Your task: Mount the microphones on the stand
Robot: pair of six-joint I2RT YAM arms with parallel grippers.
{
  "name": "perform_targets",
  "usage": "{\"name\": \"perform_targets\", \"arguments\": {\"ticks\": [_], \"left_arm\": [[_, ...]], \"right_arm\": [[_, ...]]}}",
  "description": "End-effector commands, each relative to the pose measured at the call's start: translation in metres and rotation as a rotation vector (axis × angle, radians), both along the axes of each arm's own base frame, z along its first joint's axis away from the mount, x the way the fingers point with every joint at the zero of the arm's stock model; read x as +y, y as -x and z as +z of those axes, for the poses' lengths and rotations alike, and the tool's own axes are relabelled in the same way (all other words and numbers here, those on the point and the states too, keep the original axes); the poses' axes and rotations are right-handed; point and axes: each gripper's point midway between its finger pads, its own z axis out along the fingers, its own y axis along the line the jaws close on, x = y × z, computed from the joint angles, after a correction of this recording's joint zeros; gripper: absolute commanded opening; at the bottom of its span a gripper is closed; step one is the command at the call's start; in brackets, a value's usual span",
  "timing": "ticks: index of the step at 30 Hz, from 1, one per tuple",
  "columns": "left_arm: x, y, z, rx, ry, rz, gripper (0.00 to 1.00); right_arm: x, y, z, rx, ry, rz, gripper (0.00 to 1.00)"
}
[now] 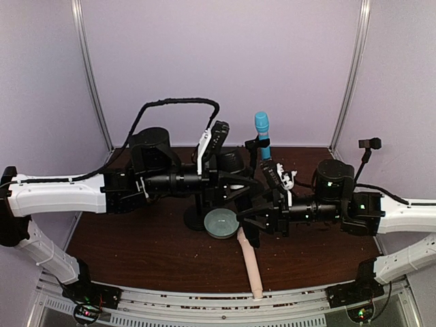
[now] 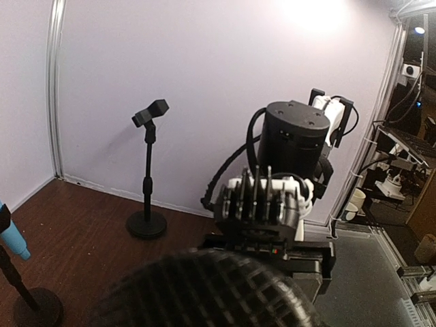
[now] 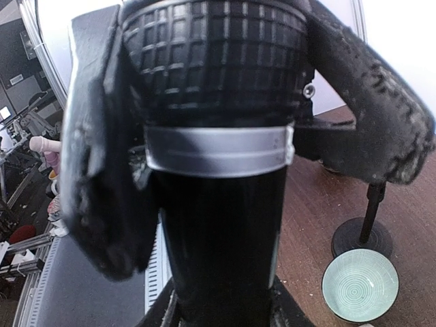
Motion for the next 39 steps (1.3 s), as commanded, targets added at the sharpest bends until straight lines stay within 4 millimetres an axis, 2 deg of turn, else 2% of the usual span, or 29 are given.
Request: {"name": "perform_targets", "arguments": {"ticks": [1, 5, 11, 14, 17, 23, 27, 29, 30, 31, 34, 36, 39], "left_arm": [[-0.004, 0.003, 0.004, -0.045, -0.004, -0.014, 0.41], [-0.003, 0.002, -0.006, -0.049, -0.034, -0.006, 0.33], [-0.004, 0.001, -0.005, -0.047, -0.052, -0.006, 0.24], [-0.001, 0.001, 0.006, -0.052, -0.039, 0.004, 0.24], [0.003, -0.004, 0.017, -0.046, -0.02, 0.041, 0.23], [0.009, -0.012, 0.025, -0.019, -0.018, 0.103, 0.22], [0.01, -0.016, 0.026, -0.013, -0.021, 0.126, 0.2], [0.01, -0.018, 0.026, -0.011, -0.022, 0.137, 0.21], [0.01, -0.019, 0.025, -0.008, -0.024, 0.141, 0.24], [0.01, -0.02, 0.024, -0.004, -0.028, 0.146, 0.31], [0.008, -0.02, 0.014, -0.012, -0.045, 0.141, 0.6], [0.008, -0.013, 0.011, -0.037, -0.014, 0.109, 0.69], [0.011, -0.003, 0.007, -0.065, 0.046, 0.076, 0.73]], "right_arm": [[-0.002, -0.007, 0.018, -0.035, -0.022, -0.05, 0.16], [-0.004, -0.011, 0.012, -0.036, -0.003, -0.077, 0.25], [-0.002, -0.014, -0.008, -0.008, 0.051, -0.09, 0.56], [0.0, -0.018, -0.023, 0.021, 0.081, -0.105, 0.62], [0.0, -0.021, -0.038, 0.045, 0.108, -0.131, 0.63], [-0.004, -0.023, -0.05, 0.035, 0.118, -0.176, 0.63], [-0.005, -0.026, -0.055, 0.026, 0.136, -0.194, 0.53], [-0.005, -0.025, -0.056, 0.025, 0.138, -0.189, 0.42], [-0.005, -0.024, -0.056, 0.025, 0.137, -0.188, 0.36], [-0.005, -0.024, -0.055, 0.024, 0.132, -0.188, 0.31], [-0.007, -0.021, -0.042, 0.022, 0.076, -0.18, 0.22], [-0.009, -0.015, -0.024, 0.012, -0.01, -0.159, 0.22], [-0.017, -0.009, -0.003, 0.004, -0.114, -0.142, 0.22]]}}
